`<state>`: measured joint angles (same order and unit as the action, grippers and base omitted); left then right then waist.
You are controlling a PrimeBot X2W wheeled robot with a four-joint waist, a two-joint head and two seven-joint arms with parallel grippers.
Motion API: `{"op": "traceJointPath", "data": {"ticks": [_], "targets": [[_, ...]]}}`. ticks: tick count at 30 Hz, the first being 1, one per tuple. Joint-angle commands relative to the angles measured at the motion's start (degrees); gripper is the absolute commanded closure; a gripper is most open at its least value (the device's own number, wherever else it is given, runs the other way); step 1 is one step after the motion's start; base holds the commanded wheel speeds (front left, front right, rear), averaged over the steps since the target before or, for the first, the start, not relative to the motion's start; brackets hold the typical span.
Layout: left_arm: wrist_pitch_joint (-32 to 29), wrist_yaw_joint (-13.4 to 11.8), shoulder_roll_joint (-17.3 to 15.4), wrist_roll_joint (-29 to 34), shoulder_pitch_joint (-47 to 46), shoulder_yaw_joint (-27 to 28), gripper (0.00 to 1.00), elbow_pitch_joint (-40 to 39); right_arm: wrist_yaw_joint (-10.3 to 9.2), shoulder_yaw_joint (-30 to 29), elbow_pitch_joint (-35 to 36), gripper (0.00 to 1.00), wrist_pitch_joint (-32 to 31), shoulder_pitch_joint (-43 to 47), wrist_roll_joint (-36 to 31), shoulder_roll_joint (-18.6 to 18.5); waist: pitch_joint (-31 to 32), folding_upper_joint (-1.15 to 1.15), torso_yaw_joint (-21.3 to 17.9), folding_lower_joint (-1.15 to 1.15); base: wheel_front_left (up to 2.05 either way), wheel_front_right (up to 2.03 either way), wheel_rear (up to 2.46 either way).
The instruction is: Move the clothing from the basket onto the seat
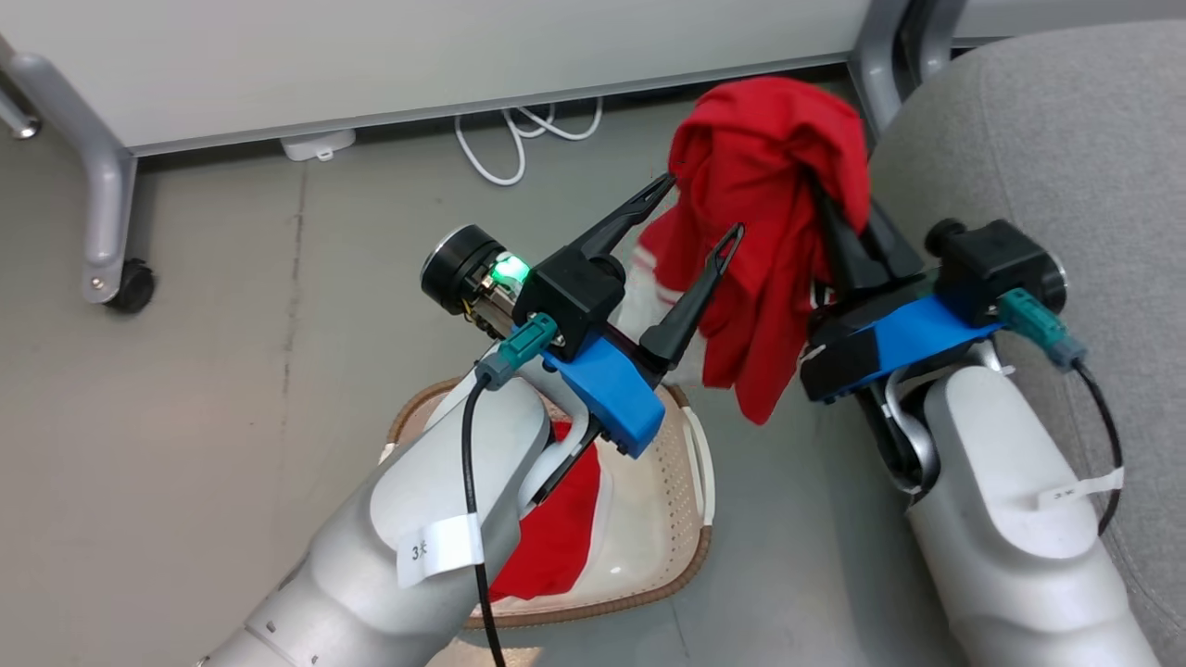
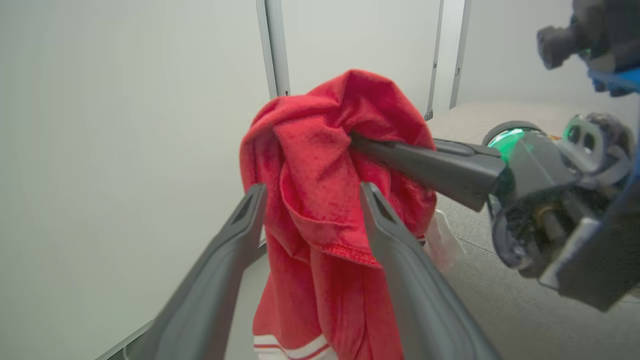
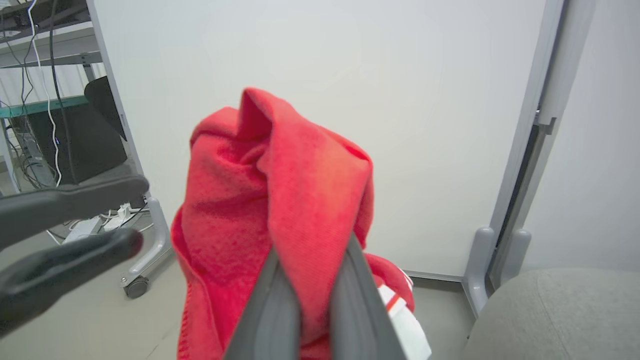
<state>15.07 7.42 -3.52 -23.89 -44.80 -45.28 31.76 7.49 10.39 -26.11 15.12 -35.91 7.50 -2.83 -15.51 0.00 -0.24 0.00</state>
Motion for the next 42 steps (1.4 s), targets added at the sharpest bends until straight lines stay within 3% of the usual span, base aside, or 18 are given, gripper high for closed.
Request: {"op": "traceJointPath", "data": {"ticks": [1,23,32,42], "targets": [[0.2,0.1,-0.4,0.3,0.5,-0.1,0.00,-0.3,0.01,-1.0,0.9,1.00,0.1,-0.1,-0.5,-0.1,-0.7,0.00,-1.2,0.00,0.00,0.00,0.00],[0.2,0.1,-3.1,5.4,4.4,-0.7,0.00,-5.4,0.01,-12.4,14.5,1.00,0.1,10.6,-3.1,-0.1,-3.5,0.00,-15.5,0.00,0.00,0.00,0.00],[0.2,0.1,-3.1,5.4,5.2,-2.2,0.00,-6.3,0.01,-17.8,18.4,1.00,0.1,16.9,-2.5,-0.1,-3.6,0.00,-18.1,0.00,0.00,0.00,0.00],[0.2,0.1,-2.9,5.1,5.3,-2.7,0.00,-6.6,0.01,-18.3,19.2,1.00,0.1,18.5,-1.7,-0.1,-3.8,0.00,-18.8,0.00,0.00,0.00,0.00]]}}
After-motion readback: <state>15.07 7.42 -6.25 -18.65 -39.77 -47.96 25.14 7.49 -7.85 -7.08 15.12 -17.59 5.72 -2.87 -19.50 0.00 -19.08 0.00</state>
